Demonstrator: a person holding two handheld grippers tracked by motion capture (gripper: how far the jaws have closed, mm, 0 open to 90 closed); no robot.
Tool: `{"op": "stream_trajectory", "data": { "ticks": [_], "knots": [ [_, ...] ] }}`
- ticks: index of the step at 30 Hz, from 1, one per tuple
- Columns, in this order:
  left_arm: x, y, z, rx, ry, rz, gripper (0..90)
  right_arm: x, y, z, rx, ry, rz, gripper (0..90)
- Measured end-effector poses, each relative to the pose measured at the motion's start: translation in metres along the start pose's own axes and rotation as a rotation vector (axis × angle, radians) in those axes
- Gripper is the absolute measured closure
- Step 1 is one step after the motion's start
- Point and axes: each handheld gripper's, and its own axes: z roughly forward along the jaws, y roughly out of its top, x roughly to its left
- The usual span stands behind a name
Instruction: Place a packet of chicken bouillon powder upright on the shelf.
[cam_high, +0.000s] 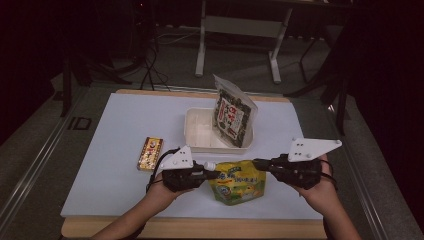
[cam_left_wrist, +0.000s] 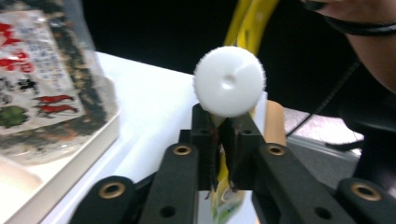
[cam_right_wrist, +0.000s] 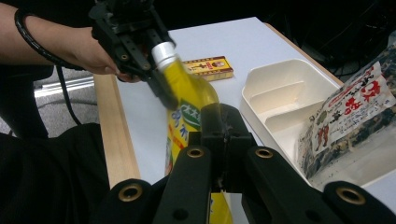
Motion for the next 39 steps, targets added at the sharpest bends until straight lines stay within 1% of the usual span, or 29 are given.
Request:
{"op": "stream_trajectory", "data": {
  "ticks": [1, 4, 6, 7, 8, 9, 10, 12, 13, 14, 15, 16, 18, 20, 21, 22, 23, 24, 25, 27, 29, 30, 31, 32, 33, 36, 39],
  "knots": [
    [-0.001, 0.0, 0.0, 0.002, -0.002, 0.008, 86.1, -0.001, -0.001, 0.0, -0.003, 0.001, 0.001, 90.0],
    [0.001, 0.002, -0.003, 0.001, -0.028, 0.023, 87.1, -0.002, -0.002, -0.001, -0.01, 0.01, 0.013, 90.0],
    [0.002, 0.004, -0.007, -0.013, -0.045, 0.032, 87.6, -0.002, -0.003, -0.002, -0.02, 0.011, 0.013, 90.0],
    [0.002, 0.004, -0.008, -0.021, -0.05, 0.032, 87.9, -0.002, -0.003, -0.002, -0.028, 0.015, 0.014, 90.0],
    [0.003, 0.005, -0.01, -0.031, -0.045, 0.04, 88.3, -0.002, -0.003, -0.002, -0.034, 0.017, 0.014, 89.6],
    [0.003, 0.006, -0.012, -0.035, -0.052, 0.041, 88.6, -0.003, -0.003, -0.002, -0.041, 0.023, 0.02, 88.7],
    [0.003, 0.006, -0.014, -0.044, -0.055, 0.045, 88.9, -0.003, -0.004, -0.002, -0.044, 0.028, 0.027, 87.4],
    [0.003, 0.005, -0.016, -0.062, -0.066, 0.046, 89.4, -0.005, -0.006, -0.002, -0.05, 0.047, 0.045, 80.7],
    [0.003, 0.006, -0.017, -0.064, -0.061, 0.051, 89.4, -0.007, -0.008, 0.0, -0.054, 0.062, 0.055, 80.2],
    [0.003, 0.006, -0.017, -0.07, -0.068, 0.046, 89.5, -0.008, -0.01, 0.002, -0.052, 0.06, 0.062, 77.2],
    [0.002, 0.006, -0.018, -0.079, -0.073, 0.054, 89.6, -0.008, -0.011, 0.004, -0.043, 0.06, 0.063, 76.2],
    [0.002, 0.006, -0.018, -0.087, -0.077, 0.053, 89.6, -0.008, -0.014, 0.008, -0.03, 0.069, 0.069, 73.1],
    [0.002, 0.007, -0.019, -0.11, -0.083, 0.057, 89.6, -0.008, -0.017, 0.012, -0.023, 0.076, 0.073, 73.4],
    [0.002, 0.009, -0.021, -0.132, -0.088, 0.049, 89.6, -0.008, -0.02, 0.016, -0.013, 0.089, 0.077, 74.3],
    [0.002, 0.01, -0.021, -0.139, -0.082, 0.052, 89.6, -0.008, -0.021, 0.017, -0.012, 0.098, 0.08, 76.0],
    [0.001, 0.011, -0.022, -0.137, -0.078, 0.059, 89.6, -0.008, -0.022, 0.018, -0.009, 0.093, 0.076, 76.5],
    [0.001, 0.011, -0.022, -0.135, -0.068, 0.067, 89.5, -0.008, -0.023, 0.019, -0.007, 0.098, 0.077, 79.1],
    [0.002, 0.012, -0.022, -0.13, -0.071, 0.065, 89.5, -0.009, -0.023, 0.019, -0.005, 0.116, 0.079, 80.5],
    [0.002, 0.012, -0.022, -0.13, -0.07, 0.064, 89.5, -0.008, -0.023, 0.019, 0.0, 0.112, 0.071, 82.6],
    [0.005, 0.01, -0.022, -0.125, -0.079, 0.042, 89.5, -0.007, -0.023, 0.02, 0.012, 0.124, 0.062, 86.9],
    [0.007, 0.009, -0.021, -0.119, -0.078, 0.032, 89.3, -0.005, -0.022, 0.022, 0.026, 0.129, 0.053, 89.7],
    [0.007, 0.008, -0.021, -0.118, -0.08, 0.029, 89.2, -0.004, -0.022, 0.023, 0.036, 0.113, 0.045, 89.9],
    [0.009, 0.007, -0.021, -0.12, -0.086, 0.02, 89.1, -0.003, -0.023, 0.023, 0.038, 0.109, 0.041, 90.0],
    [0.009, 0.006, -0.02, -0.118, -0.093, 0.013, 89.0, -0.003, -0.023, 0.023, 0.04, 0.113, 0.042, 90.0],
    [0.01, 0.006, -0.02, -0.114, -0.091, 0.015, 88.8, -0.003, -0.023, 0.024, 0.042, 0.111, 0.042, 90.0],
    [0.012, 0.005, -0.019, -0.11, -0.103, -0.006, 88.5, -0.003, -0.024, 0.025, 0.04, 0.098, 0.047, 90.0],
    [0.011, 0.005, -0.02, -0.111, -0.091, -0.01, 86.7, -0.003, -0.024, 0.026, 0.029, 0.091, 0.052, 90.0]
  ]
}}
